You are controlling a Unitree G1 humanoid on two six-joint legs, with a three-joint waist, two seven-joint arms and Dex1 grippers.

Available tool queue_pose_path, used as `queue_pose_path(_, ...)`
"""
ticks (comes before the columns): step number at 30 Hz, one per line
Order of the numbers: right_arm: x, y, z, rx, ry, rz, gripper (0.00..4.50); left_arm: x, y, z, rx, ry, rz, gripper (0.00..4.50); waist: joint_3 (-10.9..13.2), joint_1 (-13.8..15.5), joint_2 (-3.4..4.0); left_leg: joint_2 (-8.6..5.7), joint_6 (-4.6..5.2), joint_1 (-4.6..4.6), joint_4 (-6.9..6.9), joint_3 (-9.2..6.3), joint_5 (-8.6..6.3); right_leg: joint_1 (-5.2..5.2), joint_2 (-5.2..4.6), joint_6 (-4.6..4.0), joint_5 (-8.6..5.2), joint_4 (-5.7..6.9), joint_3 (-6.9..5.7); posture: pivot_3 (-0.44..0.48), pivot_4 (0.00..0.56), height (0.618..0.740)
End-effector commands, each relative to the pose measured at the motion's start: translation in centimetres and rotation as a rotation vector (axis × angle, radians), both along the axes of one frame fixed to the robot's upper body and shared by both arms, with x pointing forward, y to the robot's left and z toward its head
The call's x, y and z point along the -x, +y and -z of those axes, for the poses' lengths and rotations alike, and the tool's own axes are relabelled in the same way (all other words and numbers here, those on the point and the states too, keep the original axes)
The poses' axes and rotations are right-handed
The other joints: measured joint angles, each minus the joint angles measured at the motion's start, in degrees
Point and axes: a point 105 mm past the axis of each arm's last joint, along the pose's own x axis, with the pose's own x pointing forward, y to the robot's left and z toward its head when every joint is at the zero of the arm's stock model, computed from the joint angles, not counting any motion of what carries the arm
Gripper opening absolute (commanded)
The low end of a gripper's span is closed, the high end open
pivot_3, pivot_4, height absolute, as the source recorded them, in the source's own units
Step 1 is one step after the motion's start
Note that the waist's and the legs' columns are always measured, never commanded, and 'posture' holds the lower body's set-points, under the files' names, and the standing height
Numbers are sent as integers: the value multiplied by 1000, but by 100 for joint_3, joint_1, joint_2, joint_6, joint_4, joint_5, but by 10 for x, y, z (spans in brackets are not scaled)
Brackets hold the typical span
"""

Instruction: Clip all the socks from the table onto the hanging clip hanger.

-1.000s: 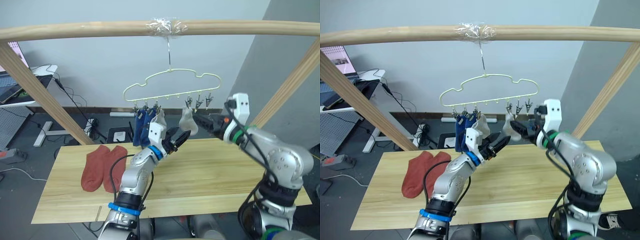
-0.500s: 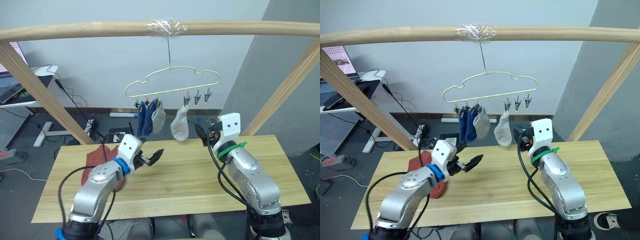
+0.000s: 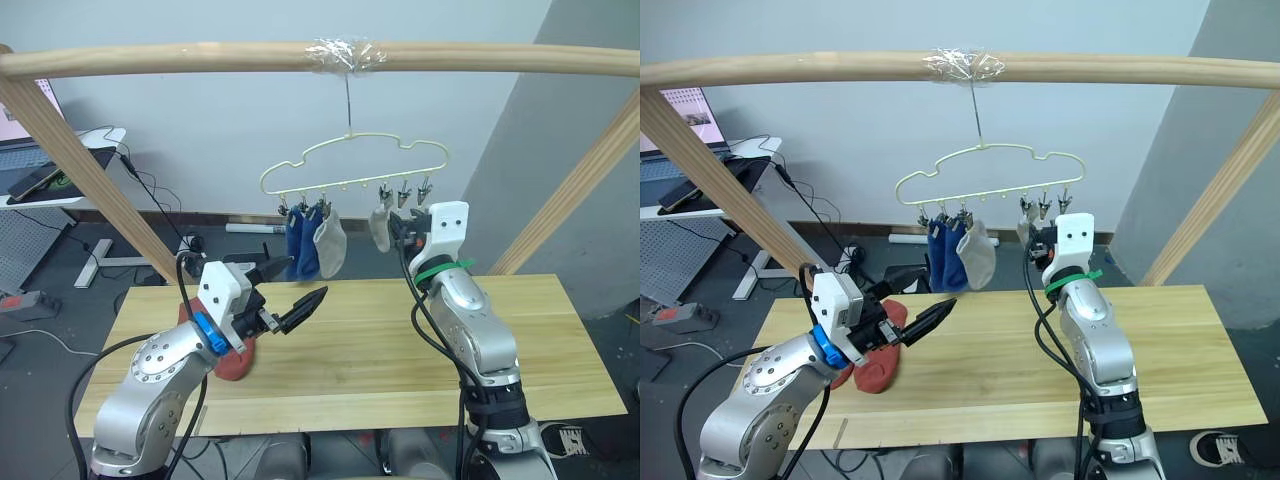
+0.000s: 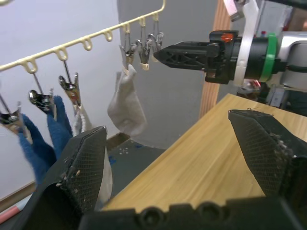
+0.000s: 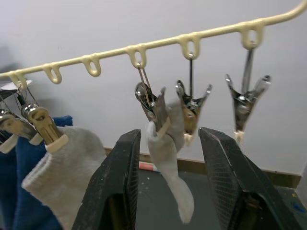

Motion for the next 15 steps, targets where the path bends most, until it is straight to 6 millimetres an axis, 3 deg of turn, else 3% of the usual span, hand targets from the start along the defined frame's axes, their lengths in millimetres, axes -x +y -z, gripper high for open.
queue_pose_path(1,-8,-5,-15,-20,-59,39,1996,5,-7,-15,21,-69,22,4500,0,27,0,0,0,-1,0,-1,0,0,0,0,0,0,-1,9,136,740)
queue_pose_path(15,-28,-12,-15,3,-56,81,1996,9,-12,-18,18,-76,22,4500,0,55,0,0,1,8,3,1,1,-1,0,-20,6,26,1,27,137,740)
